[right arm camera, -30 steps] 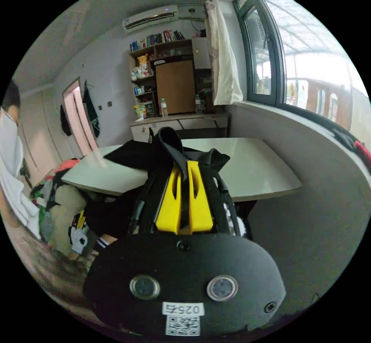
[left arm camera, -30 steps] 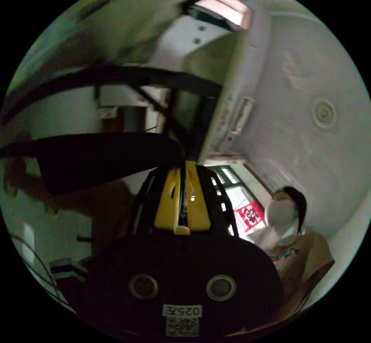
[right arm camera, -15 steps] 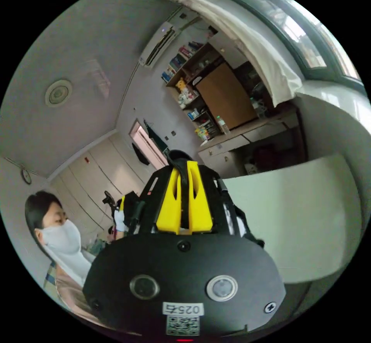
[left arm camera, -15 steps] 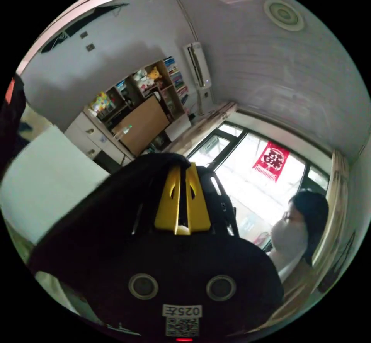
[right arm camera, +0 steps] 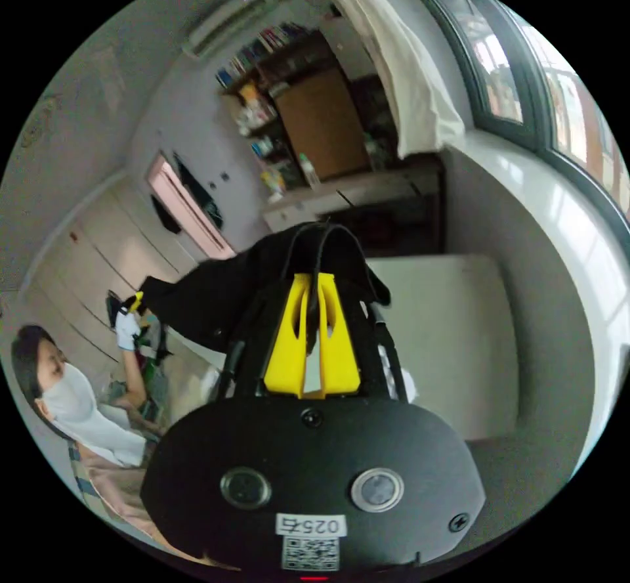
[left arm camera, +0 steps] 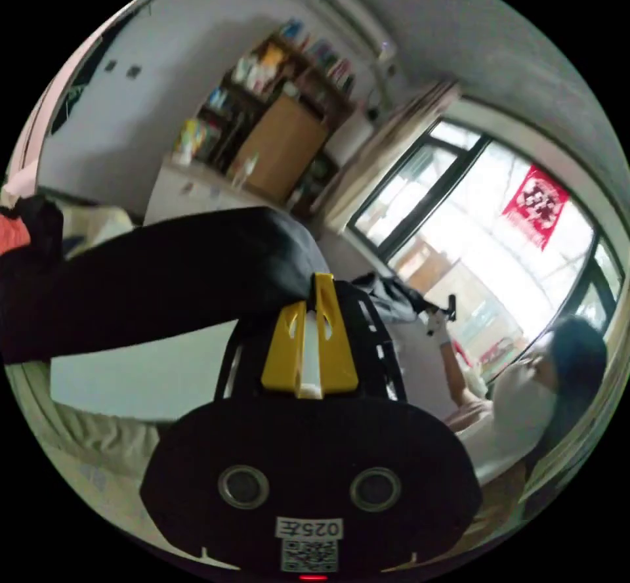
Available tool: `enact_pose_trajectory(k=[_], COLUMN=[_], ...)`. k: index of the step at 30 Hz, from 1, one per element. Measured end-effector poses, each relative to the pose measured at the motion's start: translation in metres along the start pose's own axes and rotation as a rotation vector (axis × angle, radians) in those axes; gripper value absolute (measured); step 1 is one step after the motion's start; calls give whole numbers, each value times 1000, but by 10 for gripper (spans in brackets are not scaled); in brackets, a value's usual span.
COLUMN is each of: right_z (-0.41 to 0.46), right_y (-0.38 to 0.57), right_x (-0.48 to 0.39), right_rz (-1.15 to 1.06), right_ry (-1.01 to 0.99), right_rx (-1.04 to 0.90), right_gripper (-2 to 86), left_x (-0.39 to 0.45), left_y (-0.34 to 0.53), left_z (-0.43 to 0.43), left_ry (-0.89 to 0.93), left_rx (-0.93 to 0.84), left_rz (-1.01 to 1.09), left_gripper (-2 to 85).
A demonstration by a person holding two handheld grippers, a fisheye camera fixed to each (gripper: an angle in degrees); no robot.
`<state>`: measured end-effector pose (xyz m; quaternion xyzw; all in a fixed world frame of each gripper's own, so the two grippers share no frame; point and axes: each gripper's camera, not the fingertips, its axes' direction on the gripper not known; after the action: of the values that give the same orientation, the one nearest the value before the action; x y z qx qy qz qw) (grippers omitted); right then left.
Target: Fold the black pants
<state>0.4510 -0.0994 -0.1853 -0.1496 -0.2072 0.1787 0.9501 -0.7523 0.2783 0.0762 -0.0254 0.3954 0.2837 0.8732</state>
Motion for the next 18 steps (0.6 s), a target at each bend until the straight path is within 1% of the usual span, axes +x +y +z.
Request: enact_pose_trajectory(k=[1, 2, 3, 5, 6, 8, 10, 12, 13, 15, 16, 18], right_z=[11, 32, 47, 63, 69, 70, 68, 73, 75, 82, 83, 88], right_y=[10, 31, 51, 77, 91, 107, 115, 118, 118, 115, 114, 109], right_x=[11, 32, 50, 68, 73, 78, 86, 87, 86, 74, 69, 47], right_rz=[20, 69, 129, 206, 213, 240, 297, 319, 317, 295, 285, 219], right_ry=[27, 42, 35, 53, 92, 105, 49, 28, 37, 99, 121, 232], right_rx=[-49, -117, -151, -178, -195, -152, -95, -70, -69, -56, -51, -45], right_gripper=[-8, -8, -8, -9, -9, -9, -8, -7, -7, -6, -5, 0], left_x=[-12, -37, -60, -78, -81, -78, -68, -54, -51, -42, -39, -20], left_y=[5, 17, 30, 42, 45, 46, 49, 56, 59, 65, 67, 68], left_z=[31, 86, 130, 163, 173, 184, 179, 151, 141, 95, 83, 45], left_ry=[-5, 9, 20, 43, 91, 136, 74, -96, -142, -330, -384, -598], left_rx=[-76, -200, -269, -257, -244, -272, -267, -186, -147, 54, 119, 319], left_rz=[-32, -104, -163, -197, -196, -200, -187, -172, -176, -212, -222, -215], left_gripper=[-14, -13, -12, -10, -7, 4, 20, 34, 37, 40, 42, 43])
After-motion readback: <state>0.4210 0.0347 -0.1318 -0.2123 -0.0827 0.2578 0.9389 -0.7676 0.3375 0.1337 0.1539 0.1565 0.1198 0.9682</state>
